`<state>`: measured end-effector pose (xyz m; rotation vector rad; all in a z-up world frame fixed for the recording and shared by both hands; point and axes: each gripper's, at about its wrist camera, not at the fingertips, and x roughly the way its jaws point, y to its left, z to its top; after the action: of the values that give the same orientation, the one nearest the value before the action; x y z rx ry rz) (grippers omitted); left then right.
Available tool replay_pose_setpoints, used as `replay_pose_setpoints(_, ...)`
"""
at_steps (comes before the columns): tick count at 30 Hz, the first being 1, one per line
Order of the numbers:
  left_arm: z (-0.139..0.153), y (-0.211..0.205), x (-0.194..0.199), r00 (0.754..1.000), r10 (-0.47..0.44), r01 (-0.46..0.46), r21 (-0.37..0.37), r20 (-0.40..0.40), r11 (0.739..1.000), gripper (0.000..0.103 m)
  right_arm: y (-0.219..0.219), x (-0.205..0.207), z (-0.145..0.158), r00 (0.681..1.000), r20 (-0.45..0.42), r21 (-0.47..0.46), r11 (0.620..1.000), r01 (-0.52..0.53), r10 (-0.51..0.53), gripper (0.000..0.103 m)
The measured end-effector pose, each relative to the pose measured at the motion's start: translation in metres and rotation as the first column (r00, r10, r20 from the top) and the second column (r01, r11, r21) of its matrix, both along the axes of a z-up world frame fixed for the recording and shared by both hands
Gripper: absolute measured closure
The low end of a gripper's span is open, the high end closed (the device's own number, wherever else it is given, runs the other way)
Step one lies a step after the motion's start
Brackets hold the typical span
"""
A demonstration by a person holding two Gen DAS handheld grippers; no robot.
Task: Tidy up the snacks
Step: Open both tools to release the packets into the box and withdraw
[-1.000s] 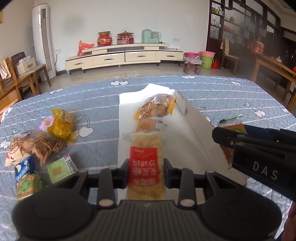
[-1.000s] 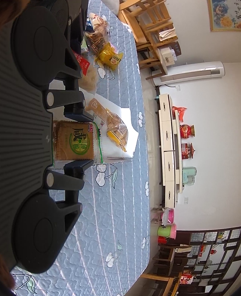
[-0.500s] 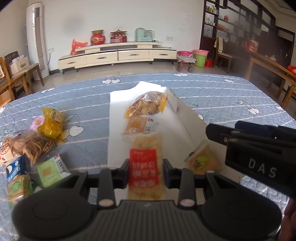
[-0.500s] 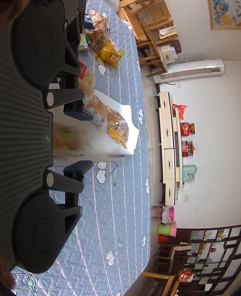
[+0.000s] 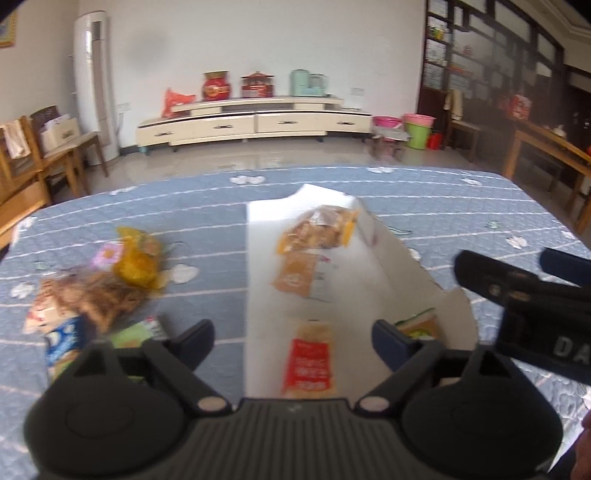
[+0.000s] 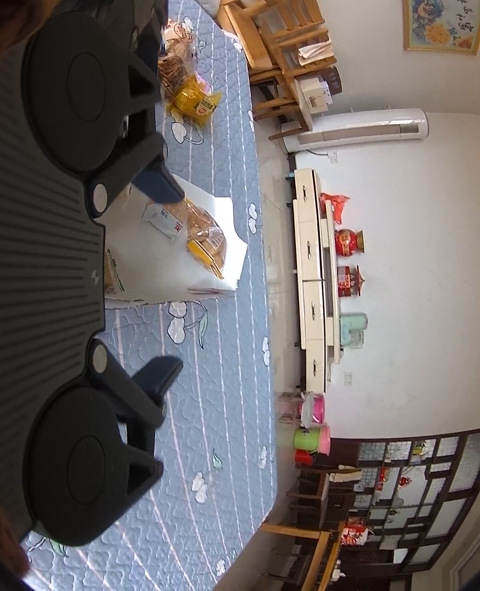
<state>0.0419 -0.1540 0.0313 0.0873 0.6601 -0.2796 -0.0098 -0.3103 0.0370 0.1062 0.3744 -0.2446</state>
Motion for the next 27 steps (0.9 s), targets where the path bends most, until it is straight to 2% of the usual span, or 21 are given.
replay_pose_setpoints(8,0.013,0.029,-0.012,0.995,0.085,-0.086,0.025,0.043,0.996,0.003,0.005,0.0,-0.003,1.0,0.001,0.008,1.0,0.005,-0.005,0.0)
replay_pose_setpoints(27,0.022,0.079,-0.02,0.98,0.186,-0.188,0.023,0.069,0.982,0.003,0.039,0.017,-0.006,0.993,-0.022,-0.04,0.992,-0.117,0.116,0.0)
